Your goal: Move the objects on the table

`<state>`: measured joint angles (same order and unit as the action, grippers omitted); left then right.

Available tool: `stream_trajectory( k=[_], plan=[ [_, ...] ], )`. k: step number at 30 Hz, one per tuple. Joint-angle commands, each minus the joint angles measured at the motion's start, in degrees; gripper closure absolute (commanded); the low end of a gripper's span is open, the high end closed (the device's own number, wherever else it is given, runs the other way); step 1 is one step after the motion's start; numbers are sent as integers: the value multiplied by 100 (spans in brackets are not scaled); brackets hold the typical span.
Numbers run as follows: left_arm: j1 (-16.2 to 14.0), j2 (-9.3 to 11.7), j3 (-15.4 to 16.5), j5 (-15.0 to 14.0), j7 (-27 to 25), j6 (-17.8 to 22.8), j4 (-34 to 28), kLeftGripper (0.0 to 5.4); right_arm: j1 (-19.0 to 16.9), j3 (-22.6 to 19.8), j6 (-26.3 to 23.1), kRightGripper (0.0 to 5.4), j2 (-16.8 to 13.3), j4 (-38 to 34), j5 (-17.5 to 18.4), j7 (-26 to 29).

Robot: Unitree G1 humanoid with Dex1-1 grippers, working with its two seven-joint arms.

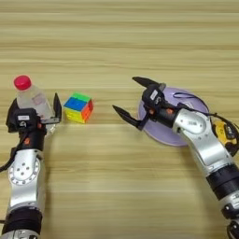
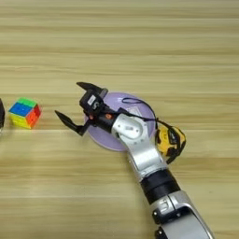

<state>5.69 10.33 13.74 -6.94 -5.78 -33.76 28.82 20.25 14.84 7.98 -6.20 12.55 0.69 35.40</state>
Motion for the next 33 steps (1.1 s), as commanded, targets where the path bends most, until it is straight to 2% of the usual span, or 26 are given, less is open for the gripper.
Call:
stream_trajectory(
  k=[1,11,15,20,24,27,30,33],
  plan=[
    [40,79,-2,36,-9,68,-20,3,-181,-187,-421,0,-92,-801,222,-117],
    [54,99,12,39,14,68,-16,3,-459,-640,-1042,0,-322,-1842,452,-522],
    [68,107,26,39,32,69,-3,3,-603,-1025,-1101,0,-401,-1909,617,-735],
    [70,120,32,29,21,67,-10,3,-676,-1532,-1000,0,-402,-1645,821,-1069],
    [66,133,41,27,10,76,-44,3,-680,-1861,-785,0,-509,-1238,719,-1402],
    [74,139,46,32,4,72,-39,3,-571,-2149,-656,0,-605,-785,537,-1865],
    [74,141,39,50,6,67,-45,3,-445,-2408,-611,0,-662,-337,588,-2114],
    [67,153,35,78,18,55,-52,3,-361,-2562,-397,0,-807,42,485,-2322]
  ],
)
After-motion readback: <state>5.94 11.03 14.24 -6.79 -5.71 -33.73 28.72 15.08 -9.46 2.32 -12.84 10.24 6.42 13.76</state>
